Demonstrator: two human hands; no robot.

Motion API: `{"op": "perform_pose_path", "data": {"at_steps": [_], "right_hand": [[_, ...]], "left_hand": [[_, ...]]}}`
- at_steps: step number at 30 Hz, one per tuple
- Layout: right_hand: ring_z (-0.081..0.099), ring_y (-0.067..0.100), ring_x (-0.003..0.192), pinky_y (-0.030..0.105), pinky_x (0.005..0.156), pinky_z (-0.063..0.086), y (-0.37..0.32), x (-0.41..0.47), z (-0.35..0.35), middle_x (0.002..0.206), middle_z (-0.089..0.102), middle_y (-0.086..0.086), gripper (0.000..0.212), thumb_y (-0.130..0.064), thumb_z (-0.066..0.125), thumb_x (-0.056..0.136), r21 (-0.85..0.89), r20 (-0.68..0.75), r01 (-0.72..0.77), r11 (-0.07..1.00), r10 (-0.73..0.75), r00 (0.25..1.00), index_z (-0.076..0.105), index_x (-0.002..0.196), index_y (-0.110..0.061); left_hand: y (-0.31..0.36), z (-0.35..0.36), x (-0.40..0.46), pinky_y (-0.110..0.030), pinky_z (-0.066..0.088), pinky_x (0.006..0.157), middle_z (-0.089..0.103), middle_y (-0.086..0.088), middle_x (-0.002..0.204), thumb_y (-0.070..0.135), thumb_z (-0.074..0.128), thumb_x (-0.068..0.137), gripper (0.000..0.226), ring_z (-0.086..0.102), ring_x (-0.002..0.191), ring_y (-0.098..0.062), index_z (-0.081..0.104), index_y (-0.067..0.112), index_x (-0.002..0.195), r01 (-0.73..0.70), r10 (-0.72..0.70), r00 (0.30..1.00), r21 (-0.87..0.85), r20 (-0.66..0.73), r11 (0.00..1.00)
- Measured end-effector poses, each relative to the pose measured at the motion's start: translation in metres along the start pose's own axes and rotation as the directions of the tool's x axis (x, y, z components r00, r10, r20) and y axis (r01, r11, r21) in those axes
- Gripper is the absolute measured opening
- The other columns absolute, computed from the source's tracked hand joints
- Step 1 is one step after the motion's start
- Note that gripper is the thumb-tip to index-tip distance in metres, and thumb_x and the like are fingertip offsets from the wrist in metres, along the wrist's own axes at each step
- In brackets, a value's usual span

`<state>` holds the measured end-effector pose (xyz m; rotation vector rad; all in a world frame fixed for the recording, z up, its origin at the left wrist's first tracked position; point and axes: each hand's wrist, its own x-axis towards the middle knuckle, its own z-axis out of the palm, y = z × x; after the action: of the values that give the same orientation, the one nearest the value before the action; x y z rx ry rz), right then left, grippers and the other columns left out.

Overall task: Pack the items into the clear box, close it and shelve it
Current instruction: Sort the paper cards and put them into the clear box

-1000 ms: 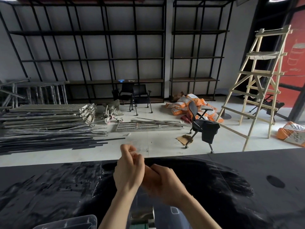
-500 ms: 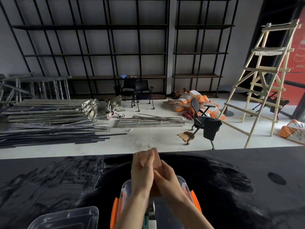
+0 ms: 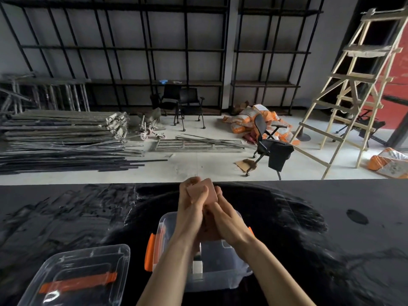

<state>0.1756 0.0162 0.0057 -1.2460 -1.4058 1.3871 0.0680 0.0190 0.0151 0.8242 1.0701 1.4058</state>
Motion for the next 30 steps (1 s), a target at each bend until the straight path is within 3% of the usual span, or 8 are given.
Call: {"op": "perform_pose_path", "data": {"at_steps": [4, 9, 13, 17, 20, 24, 27, 30], "right_hand": [[0.070, 0.018, 0.103, 0.032, 0.076, 0.061, 0.012, -0.003, 0.000, 0.115, 0.069, 0.001, 0.030, -0.031, 0.047, 0.099, 0.044, 0.038, -0.056, 0.997, 0.055, 0.998, 0.049, 0.128, -0.038], [0.059, 0.020, 0.077, 0.043, 0.062, 0.054, 0.022, -0.011, 0.001, 0.087, 0.061, 0.003, 0.010, -0.017, 0.047, 0.098, -0.220, -0.148, 0.047, 0.974, -0.081, 0.986, 0.045, 0.090, -0.022], [0.067, 0.026, 0.074, 0.046, 0.058, 0.057, 0.026, -0.018, 0.000, 0.091, 0.068, 0.010, 0.005, -0.016, 0.044, 0.102, -0.208, -0.220, -0.014, 0.978, -0.032, 0.975, 0.048, 0.099, -0.017], [0.074, 0.021, 0.078, 0.048, 0.068, 0.064, 0.031, -0.024, -0.010, 0.094, 0.071, 0.001, 0.010, -0.016, 0.042, 0.104, -0.233, -0.283, -0.040, 0.972, -0.028, 0.959, 0.045, 0.113, -0.013], [0.074, 0.014, 0.073, 0.035, 0.065, 0.064, 0.036, -0.031, -0.014, 0.090, 0.072, -0.007, 0.017, -0.020, 0.052, 0.100, -0.438, -0.229, 0.045, 0.898, -0.160, 0.960, 0.053, 0.118, -0.022], [0.061, 0.018, 0.094, 0.037, 0.079, 0.054, 0.046, -0.032, -0.039, 0.102, 0.065, -0.005, 0.025, -0.029, 0.063, 0.089, -0.744, -0.395, 0.014, 0.668, -0.457, 0.797, 0.062, 0.113, -0.021], [0.058, 0.025, 0.111, 0.043, 0.093, 0.051, 0.061, -0.027, -0.050, 0.123, 0.061, 0.003, 0.047, -0.039, 0.065, 0.090, -0.666, -0.396, -0.189, 0.722, -0.127, 0.910, 0.056, 0.133, -0.021], [0.068, 0.019, 0.098, 0.045, 0.085, 0.060, 0.071, -0.027, -0.046, 0.117, 0.066, 0.004, 0.034, -0.035, 0.063, 0.091, -0.368, -0.331, -0.241, 0.898, 0.115, 0.936, 0.060, 0.123, -0.027]], "left_hand": [[-0.001, 0.001, 0.001, -0.062, 0.052, 0.092, 0.070, -0.026, 0.112, 0.017, 0.064, 0.089, 0.025, 0.072, 0.100, -0.039, 0.054, 0.027, 0.109, -0.022, 0.023, 1.000, 0.038, -0.020, 0.999], [-0.006, 0.006, 0.004, -0.039, 0.062, 0.070, 0.072, -0.023, 0.094, 0.005, 0.053, 0.099, 0.018, 0.073, 0.074, -0.027, 0.043, 0.016, 0.109, -0.034, 0.039, 0.996, 0.064, -0.083, 0.997], [-0.012, 0.005, -0.002, -0.046, 0.057, 0.088, 0.072, -0.017, 0.104, 0.026, 0.055, 0.100, 0.031, 0.072, 0.094, -0.027, 0.036, 0.024, 0.124, 0.047, -0.039, 0.999, 0.244, -0.035, 0.969], [-0.022, -0.006, -0.010, -0.041, 0.059, 0.081, 0.073, -0.010, 0.098, 0.025, 0.066, 0.092, 0.034, 0.071, 0.091, -0.023, 0.048, 0.015, 0.119, 0.151, -0.117, 0.987, 0.392, -0.109, 0.908], [-0.028, -0.012, -0.015, -0.032, 0.060, 0.072, 0.076, -0.006, 0.098, 0.013, 0.067, 0.088, 0.018, 0.072, 0.089, -0.018, 0.065, 0.012, 0.107, 0.193, -0.167, 0.981, 0.480, -0.097, 0.856], [-0.031, -0.016, -0.018, -0.036, 0.059, 0.076, 0.075, -0.006, 0.101, 0.019, 0.067, 0.089, 0.021, 0.071, 0.092, -0.019, 0.064, 0.014, 0.109, 0.252, -0.245, 0.966, 0.509, -0.081, 0.823], [-0.036, -0.015, -0.021, -0.023, 0.047, 0.059, 0.068, -0.007, 0.102, 0.016, 0.062, 0.091, 0.016, 0.063, 0.086, -0.014, 0.058, 0.012, 0.107, 0.271, -0.274, 0.957, 0.607, -0.090, 0.747], [-0.037, -0.011, -0.025, -0.019, 0.038, 0.055, 0.061, 0.003, 0.090, 0.014, 0.059, 0.094, 0.009, 0.053, 0.075, -0.004, 0.053, 0.020, 0.091, 0.278, -0.297, 0.950, 0.691, -0.095, 0.667]]}}
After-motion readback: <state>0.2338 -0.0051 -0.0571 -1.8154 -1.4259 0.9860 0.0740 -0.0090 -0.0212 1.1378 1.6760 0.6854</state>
